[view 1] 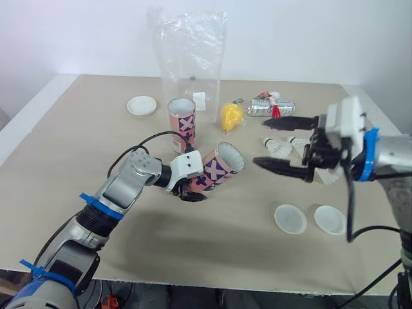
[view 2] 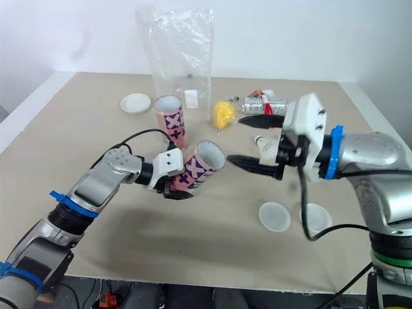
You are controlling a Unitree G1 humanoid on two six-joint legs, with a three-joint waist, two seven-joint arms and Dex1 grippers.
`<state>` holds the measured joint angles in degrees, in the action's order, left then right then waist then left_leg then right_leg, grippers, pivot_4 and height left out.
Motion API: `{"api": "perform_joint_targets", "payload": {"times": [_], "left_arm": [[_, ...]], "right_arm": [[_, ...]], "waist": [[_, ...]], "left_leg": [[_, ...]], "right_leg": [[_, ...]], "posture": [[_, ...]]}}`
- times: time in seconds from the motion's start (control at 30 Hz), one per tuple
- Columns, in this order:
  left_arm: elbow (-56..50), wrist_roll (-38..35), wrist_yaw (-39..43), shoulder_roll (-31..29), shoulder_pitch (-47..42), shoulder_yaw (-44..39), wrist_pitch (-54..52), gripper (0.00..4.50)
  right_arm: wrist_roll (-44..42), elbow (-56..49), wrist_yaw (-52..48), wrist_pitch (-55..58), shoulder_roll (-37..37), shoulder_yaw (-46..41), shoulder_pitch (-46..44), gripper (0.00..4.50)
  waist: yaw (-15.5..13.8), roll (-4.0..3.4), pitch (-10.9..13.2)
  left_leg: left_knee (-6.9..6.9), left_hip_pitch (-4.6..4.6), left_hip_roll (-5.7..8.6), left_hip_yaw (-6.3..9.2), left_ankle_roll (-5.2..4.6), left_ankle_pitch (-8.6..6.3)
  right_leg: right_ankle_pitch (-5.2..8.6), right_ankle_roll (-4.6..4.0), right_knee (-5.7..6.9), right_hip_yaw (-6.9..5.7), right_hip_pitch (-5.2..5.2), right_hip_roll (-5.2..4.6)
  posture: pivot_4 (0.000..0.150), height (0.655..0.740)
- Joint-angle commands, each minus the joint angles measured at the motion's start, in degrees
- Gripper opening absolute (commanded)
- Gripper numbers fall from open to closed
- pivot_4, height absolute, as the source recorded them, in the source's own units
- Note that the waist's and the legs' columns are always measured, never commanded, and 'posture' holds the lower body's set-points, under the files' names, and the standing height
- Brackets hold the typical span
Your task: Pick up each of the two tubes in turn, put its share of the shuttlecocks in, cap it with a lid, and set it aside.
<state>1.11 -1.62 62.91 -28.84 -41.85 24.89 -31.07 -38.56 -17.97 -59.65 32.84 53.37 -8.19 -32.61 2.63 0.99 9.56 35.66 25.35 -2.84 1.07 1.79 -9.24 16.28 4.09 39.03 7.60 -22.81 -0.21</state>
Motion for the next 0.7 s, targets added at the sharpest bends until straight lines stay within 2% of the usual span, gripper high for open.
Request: {"api": "perform_joint_targets", "payload": {"times": [0.03, 0.1, 0.13, 0.17, 0.2, 0.33, 0.53, 0.7], "left_arm": [[-0.8, 0.9, 0.6, -0.4, -0.6, 1.2, 0.9, 3.71], [-0.8, 0.8, 1.0, -0.2, -0.9, 1.0, 0.9, 3.71], [-0.9, 0.6, 1.1, -0.1, -1.0, 0.8, 0.8, 3.71], [-0.9, 0.6, 1.3, -0.1, -1.1, 0.7, 0.7, 3.71], [-0.9, 0.5, 1.4, 0.0, -1.2, 0.6, 0.7, 3.71], [-0.8, 0.7, 1.5, 0.2, -1.3, 0.5, 0.6, 3.71], [-0.4, 0.3, 1.9, 1.0, -1.9, 0.4, 0.8, 3.71], [-0.1, 0.0, 2.0, 2.0, -2.6, 0.3, 0.7, 3.71]], "right_arm": [[1.2, 1.5, -2.9, 1.0, 1.8, 2.9, -4.9, 3.75], [2.9, 2.2, -4.8, 1.2, 2.4, 5.6, -7.6, 2.89], [3.6, 2.4, -5.5, 1.3, 2.5, 7.0, -8.9, 2.79], [4.5, 2.6, -6.2, 1.5, 2.5, 8.4, -10.3, 2.15], [5.8, 2.6, -7.2, 1.2, 2.7, 10.0, -11.5, 1.99], [9.7, 2.6, -10.3, 0.2, 1.5, 15.5, -15.4, 0.13], [19.0, 6.1, -17.1, -7.1, 0.8, 24.2, -19.0, 0.05], [25.0, 10.7, -20.1, -10.9, -2.5, 29.3, -22.3, 0.05]], "waist": [[0.0, -0.01, 0.0], [0.0, -0.06, 0.0], [0.0, -0.06, 0.0], [0.0, -0.06, 0.0], [0.0, -0.05, 0.0], [0.0, -0.06, 0.0], [0.0, -0.07, 0.1], [0.0, -0.08, 0.1]], "left_leg": [[0.00, 0.00, 0.00, -0.01, 0.00, 0.00], [-0.01, 0.00, 0.00, -0.01, 0.00, 0.00], [-0.02, 0.01, 0.00, -0.02, 0.00, 0.00], [-0.02, 0.01, 0.00, -0.03, 0.00, 0.00], [-0.03, 0.01, 0.00, -0.02, 0.00, 0.00], [-0.06, 0.03, 0.00, -0.01, 0.00, -0.01], [-0.06, 0.08, 0.00, 0.00, 0.00, -0.01], [-0.05, 0.08, 0.00, -0.01, 0.00, -0.01]], "right_leg": [[0.00, 0.00, 0.00, 0.01, -0.01, 0.00], [0.01, 0.01, 0.00, 0.01, -0.02, 0.00], [0.01, 0.01, -0.01, 0.01, -0.03, -0.01], [0.02, 0.01, 0.00, 0.01, -0.05, 0.00], [0.03, 0.00, 0.00, 0.00, -0.05, 0.00], [0.07, -0.04, 0.00, -0.02, -0.09, 0.00], [0.09, -0.06, 0.00, -0.05, -0.12, -0.02], [0.08, -0.07, 0.02, -0.05, -0.16, 0.00]], "posture": [[0.150, 0.7400], [0.150, 0.7400], [0.150, 0.7400], [0.150, 0.7400], [0.150, 0.7400], [0.150, 0.7400], [0.150, 0.7400], [0.150, 0.7400]]}}
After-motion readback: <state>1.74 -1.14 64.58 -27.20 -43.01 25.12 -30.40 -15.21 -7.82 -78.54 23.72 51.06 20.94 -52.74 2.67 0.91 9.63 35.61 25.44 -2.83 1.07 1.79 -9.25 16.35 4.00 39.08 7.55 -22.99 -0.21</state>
